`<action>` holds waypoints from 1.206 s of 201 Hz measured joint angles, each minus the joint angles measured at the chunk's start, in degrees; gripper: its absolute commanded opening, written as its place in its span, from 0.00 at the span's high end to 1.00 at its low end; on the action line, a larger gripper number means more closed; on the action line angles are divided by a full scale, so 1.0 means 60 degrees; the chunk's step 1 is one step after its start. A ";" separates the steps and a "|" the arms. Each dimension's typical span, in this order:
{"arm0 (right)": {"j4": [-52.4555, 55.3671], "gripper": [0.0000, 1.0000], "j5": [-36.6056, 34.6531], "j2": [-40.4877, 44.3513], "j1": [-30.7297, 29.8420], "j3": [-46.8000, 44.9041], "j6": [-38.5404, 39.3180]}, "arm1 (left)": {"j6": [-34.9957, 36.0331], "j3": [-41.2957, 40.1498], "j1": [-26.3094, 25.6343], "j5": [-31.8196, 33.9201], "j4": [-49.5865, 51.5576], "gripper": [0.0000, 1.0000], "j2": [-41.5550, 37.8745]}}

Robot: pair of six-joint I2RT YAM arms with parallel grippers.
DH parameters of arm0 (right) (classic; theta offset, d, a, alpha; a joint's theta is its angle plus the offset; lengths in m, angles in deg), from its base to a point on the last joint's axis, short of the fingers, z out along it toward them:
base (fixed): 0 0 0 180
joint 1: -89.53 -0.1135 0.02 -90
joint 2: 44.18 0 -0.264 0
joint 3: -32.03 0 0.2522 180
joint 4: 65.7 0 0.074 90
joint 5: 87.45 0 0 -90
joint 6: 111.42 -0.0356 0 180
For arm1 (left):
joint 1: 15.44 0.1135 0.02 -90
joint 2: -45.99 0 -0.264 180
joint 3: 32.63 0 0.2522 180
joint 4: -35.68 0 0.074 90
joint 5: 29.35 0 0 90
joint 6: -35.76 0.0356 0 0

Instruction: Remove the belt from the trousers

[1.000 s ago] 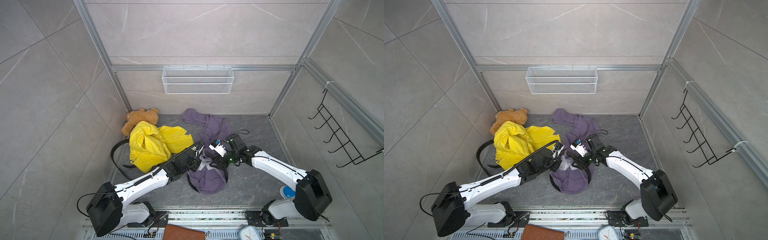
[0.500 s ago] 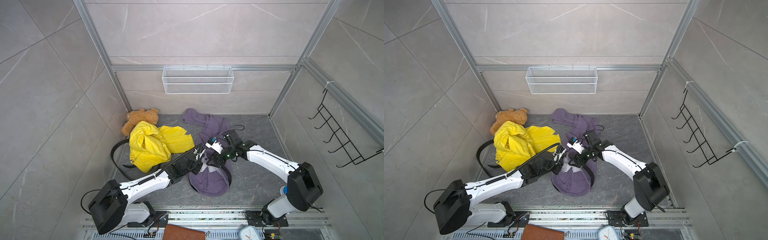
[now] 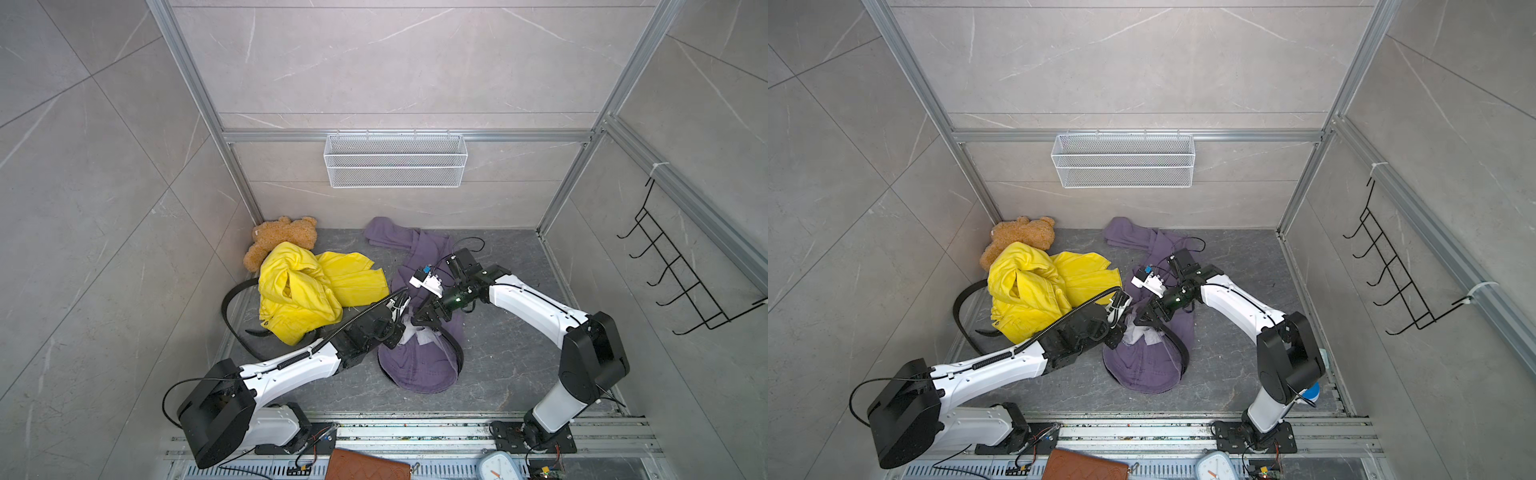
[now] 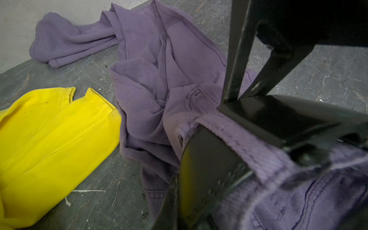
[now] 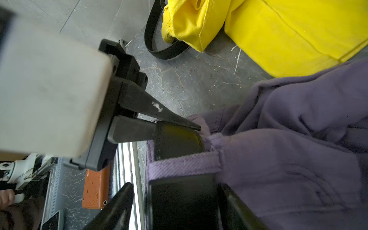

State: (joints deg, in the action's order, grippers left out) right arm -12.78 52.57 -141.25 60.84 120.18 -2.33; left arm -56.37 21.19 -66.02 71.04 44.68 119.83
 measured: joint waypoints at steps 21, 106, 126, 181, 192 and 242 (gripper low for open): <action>0.0171 0.34 0.0273 -0.0317 0.0069 0.0244 0.0004 | 0.0015 -0.0142 0.0000 0.0029 -0.0171 1.00 0.0000; 0.0335 0.37 0.0433 -0.0401 0.0321 0.0517 0.0011 | 0.0153 -0.0270 0.0000 0.0251 -0.0426 1.00 0.0000; 0.0324 0.37 0.0346 -0.0401 0.0284 0.0514 0.0007 | 0.0193 -0.0270 -0.0004 0.0251 -0.0503 1.00 -0.0004; 0.0306 0.42 0.0382 -0.0401 0.0259 0.0517 0.0080 | 0.0273 -0.0270 -0.0004 0.0251 -0.0532 1.00 -0.0004; 0.0306 0.42 0.0412 -0.0404 0.0248 0.0517 0.0124 | 0.0288 -0.0270 -0.0004 0.0251 -0.0543 1.00 0.0000; 0.0313 0.42 0.0495 -0.0466 0.0208 0.0525 0.0262 | 0.0328 -0.0270 -0.0004 0.0255 -0.0641 1.00 -0.0004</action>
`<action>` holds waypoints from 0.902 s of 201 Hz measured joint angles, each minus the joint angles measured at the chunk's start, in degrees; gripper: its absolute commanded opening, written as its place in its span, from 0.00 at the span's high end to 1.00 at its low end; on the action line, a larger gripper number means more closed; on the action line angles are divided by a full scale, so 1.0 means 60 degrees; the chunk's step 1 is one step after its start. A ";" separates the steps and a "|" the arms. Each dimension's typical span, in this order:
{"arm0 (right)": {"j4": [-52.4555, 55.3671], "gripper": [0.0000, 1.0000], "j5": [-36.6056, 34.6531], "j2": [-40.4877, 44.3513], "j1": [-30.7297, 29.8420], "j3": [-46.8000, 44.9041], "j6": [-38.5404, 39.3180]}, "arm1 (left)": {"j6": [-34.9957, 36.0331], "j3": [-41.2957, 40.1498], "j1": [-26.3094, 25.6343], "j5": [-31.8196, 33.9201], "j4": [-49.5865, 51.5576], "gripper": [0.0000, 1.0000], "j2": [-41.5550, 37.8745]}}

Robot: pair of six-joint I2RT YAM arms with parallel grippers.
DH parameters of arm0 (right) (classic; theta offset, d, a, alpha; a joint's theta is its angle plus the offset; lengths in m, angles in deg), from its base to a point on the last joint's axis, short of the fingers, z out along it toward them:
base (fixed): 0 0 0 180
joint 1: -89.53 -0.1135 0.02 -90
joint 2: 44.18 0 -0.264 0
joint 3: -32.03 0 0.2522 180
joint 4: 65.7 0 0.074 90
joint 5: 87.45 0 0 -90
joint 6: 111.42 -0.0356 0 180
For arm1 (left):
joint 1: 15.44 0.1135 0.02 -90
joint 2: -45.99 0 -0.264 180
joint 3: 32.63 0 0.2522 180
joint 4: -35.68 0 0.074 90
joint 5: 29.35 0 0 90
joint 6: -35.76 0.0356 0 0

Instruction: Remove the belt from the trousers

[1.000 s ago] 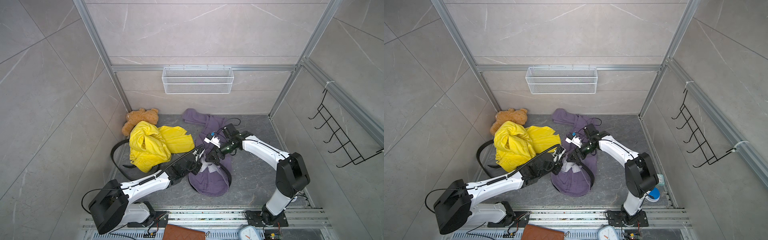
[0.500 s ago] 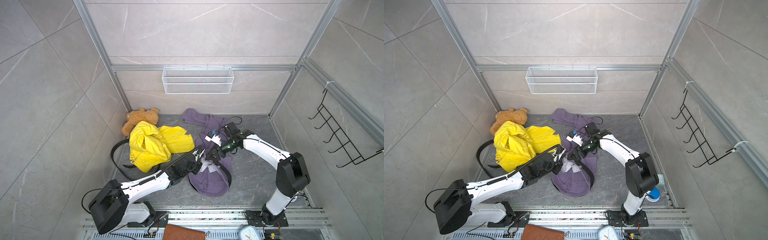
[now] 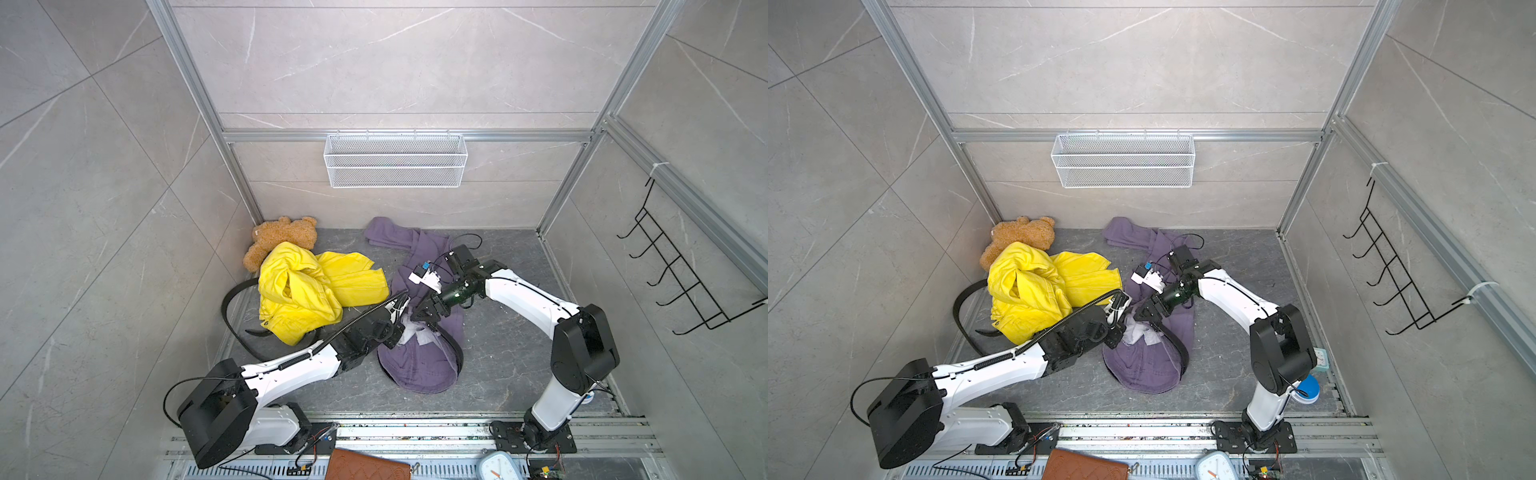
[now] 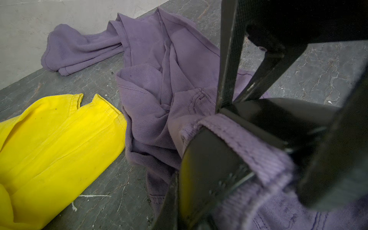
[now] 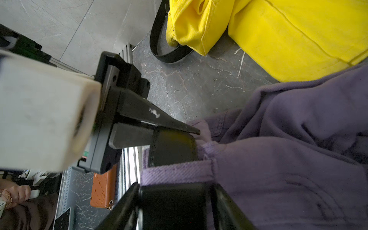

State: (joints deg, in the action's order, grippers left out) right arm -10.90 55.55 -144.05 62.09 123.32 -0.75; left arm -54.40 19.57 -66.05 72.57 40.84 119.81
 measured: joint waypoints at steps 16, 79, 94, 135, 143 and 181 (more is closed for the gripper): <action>0.0018 0.45 0.0022 -0.0022 0.0000 0.0018 0.0011 | 0.0004 -0.0004 0.0004 0.0004 -0.0018 1.00 0.0000; 0.0135 0.70 0.0168 -0.0036 -0.0015 0.0069 0.0189 | 0.0062 -0.0095 0.0004 0.0058 -0.0120 1.00 -0.0029; 0.0131 0.79 0.0175 -0.0036 -0.0015 0.0069 0.0178 | 0.0062 -0.0106 0.0000 0.0087 -0.0149 1.00 -0.0033; -0.0219 0.88 0.0390 -0.0018 0.0076 -0.0026 -0.0015 | 0.0058 -0.0189 -0.0007 0.0251 -0.0142 1.00 -0.0146; -0.0368 0.89 0.0470 0.0000 0.0117 -0.0102 -0.0095 | 0.0055 -0.0240 -0.0007 0.0255 -0.0146 1.00 -0.0182; -0.1031 0.94 0.0805 0.0219 0.0226 -0.0499 -0.0590 | -0.0073 -0.0361 -0.0087 0.0331 -0.0138 1.00 -0.0372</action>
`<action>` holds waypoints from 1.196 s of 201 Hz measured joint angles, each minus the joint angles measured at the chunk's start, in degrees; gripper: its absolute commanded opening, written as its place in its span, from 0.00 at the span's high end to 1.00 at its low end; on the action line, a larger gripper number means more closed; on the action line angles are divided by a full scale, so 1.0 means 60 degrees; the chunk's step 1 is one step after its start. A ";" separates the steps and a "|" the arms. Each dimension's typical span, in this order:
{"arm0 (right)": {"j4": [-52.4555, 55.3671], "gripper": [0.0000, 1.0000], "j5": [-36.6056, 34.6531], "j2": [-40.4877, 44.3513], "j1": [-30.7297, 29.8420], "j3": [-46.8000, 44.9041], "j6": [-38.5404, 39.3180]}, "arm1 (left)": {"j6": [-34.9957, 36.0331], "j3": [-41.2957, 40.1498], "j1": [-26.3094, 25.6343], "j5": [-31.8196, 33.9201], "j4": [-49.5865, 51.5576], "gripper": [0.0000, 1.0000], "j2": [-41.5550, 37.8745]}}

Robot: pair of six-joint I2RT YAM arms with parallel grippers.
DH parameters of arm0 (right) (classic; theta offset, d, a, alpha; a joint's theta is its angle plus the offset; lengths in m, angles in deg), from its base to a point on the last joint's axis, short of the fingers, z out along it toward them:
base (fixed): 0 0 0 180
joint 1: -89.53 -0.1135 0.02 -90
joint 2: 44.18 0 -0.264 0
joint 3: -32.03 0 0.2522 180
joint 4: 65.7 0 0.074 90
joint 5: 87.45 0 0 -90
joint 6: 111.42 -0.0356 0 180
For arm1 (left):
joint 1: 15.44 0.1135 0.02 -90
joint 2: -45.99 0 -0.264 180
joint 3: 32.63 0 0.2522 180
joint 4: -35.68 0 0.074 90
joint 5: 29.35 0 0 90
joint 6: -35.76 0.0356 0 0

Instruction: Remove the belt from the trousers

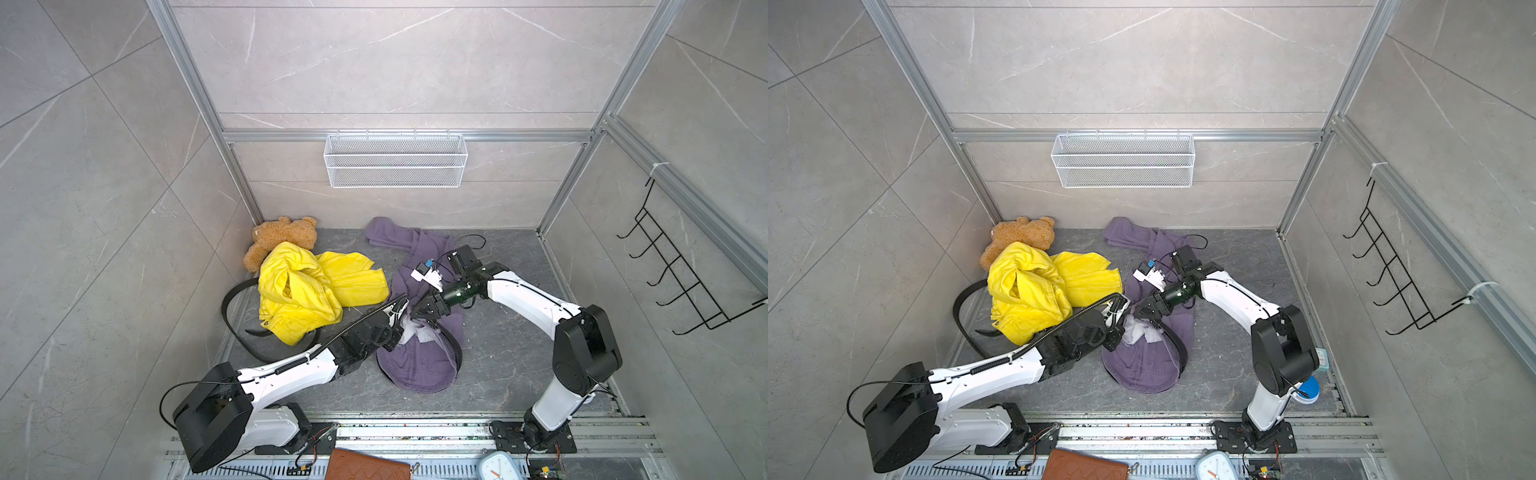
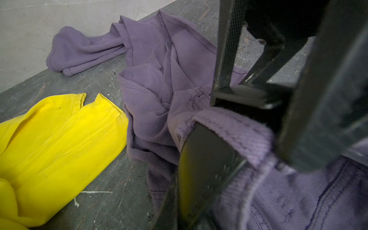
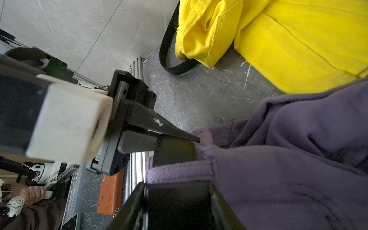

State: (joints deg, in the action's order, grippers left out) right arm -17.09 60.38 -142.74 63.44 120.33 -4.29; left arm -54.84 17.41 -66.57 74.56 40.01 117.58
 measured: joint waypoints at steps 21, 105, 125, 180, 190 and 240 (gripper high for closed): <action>-0.0291 0.96 0.0087 0.0113 0.0018 -0.0106 -0.0219 | -0.0087 -0.0036 -0.0018 0.0127 -0.0004 1.00 -0.0149; -0.1322 1.00 0.0120 0.0568 0.0291 -0.0645 -0.1169 | -0.0484 -0.0219 -0.0098 0.0987 0.0069 1.00 -0.0521; -0.1490 1.00 0.0102 0.0659 0.0452 -0.0721 -0.1377 | -0.0710 -0.0277 -0.0018 0.1282 0.0215 1.00 -0.0696; -0.1902 1.00 -0.0069 0.0809 0.0827 -0.0914 -0.1865 | -0.1450 -0.0372 0.0703 0.1443 0.0780 1.00 -0.1191; -0.1956 1.00 -0.0058 0.0809 0.0823 -0.0929 -0.1902 | -0.1588 -0.0372 0.0845 0.1326 0.0787 1.00 -0.1260; -0.2193 1.00 -0.0237 0.0951 0.0998 -0.0951 -0.2080 | -0.2466 -0.0430 0.1781 0.1184 0.1475 1.00 -0.1971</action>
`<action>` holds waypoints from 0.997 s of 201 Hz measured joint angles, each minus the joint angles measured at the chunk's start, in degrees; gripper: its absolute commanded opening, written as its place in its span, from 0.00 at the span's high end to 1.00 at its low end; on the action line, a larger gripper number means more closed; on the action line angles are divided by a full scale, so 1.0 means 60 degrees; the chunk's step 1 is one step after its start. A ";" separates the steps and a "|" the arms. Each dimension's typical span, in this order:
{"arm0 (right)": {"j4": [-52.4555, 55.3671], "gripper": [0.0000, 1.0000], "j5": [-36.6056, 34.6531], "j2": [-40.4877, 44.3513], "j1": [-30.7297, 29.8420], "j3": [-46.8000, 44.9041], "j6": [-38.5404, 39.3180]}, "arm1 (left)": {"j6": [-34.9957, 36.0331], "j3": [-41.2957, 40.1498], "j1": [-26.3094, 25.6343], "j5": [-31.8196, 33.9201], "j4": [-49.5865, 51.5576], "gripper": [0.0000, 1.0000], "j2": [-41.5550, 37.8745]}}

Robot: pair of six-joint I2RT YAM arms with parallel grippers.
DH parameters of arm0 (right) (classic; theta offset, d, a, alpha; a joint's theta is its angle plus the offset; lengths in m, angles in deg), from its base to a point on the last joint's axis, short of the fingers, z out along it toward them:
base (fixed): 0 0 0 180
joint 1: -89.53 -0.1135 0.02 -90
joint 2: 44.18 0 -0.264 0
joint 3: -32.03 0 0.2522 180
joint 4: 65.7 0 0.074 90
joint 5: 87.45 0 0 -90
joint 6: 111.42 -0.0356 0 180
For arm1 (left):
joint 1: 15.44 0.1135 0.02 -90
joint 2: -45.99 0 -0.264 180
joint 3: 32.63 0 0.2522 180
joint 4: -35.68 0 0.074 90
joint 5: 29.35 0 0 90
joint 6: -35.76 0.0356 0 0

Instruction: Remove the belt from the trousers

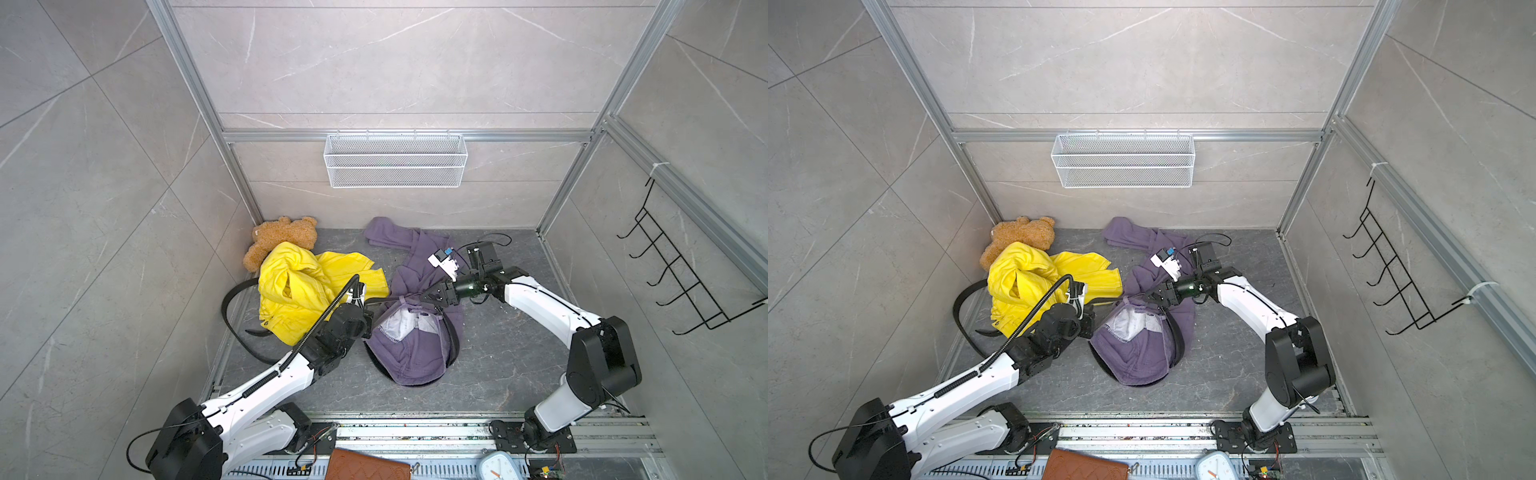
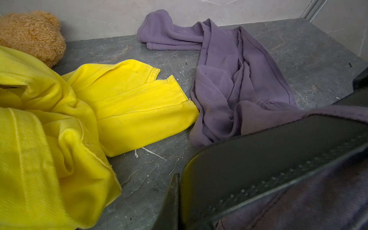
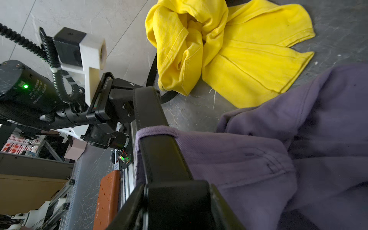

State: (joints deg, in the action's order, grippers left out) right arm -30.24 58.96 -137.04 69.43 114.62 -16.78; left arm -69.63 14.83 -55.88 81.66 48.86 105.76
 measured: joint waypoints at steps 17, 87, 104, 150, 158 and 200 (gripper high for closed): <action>-0.0040 1.00 -0.0004 0.0033 0.0000 0.0000 -0.0040 | -0.0193 0.0000 0.0000 -0.0073 0.0109 1.00 -0.0036; -0.0168 1.00 -0.0142 0.0120 0.0197 -0.0087 -0.0288 | -0.1133 -0.0015 0.0710 -0.0379 0.0670 1.00 -0.0401; -0.0182 1.00 -0.0098 0.0168 0.0197 -0.0127 -0.0324 | -0.1246 -0.0033 0.0823 -0.0623 0.0750 1.00 -0.0565; -0.0266 1.00 -0.0182 0.0317 0.0426 -0.0215 -0.0470 | -0.1672 -0.0146 0.1610 -0.0838 0.1268 1.00 -0.1064; -0.0270 1.00 -0.0168 0.0346 0.0426 -0.0226 -0.0503 | -0.1698 -0.0146 0.1614 -0.0867 0.1315 1.00 -0.1118; -0.0273 1.00 -0.0153 0.0463 0.0426 -0.0244 -0.0572 | -0.1960 -0.0146 0.1749 -0.1129 0.1512 1.00 -0.1297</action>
State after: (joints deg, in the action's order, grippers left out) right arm -31.88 58.04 -134.26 71.99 113.16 -20.21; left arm -81.39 13.95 -45.39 74.89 57.93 97.98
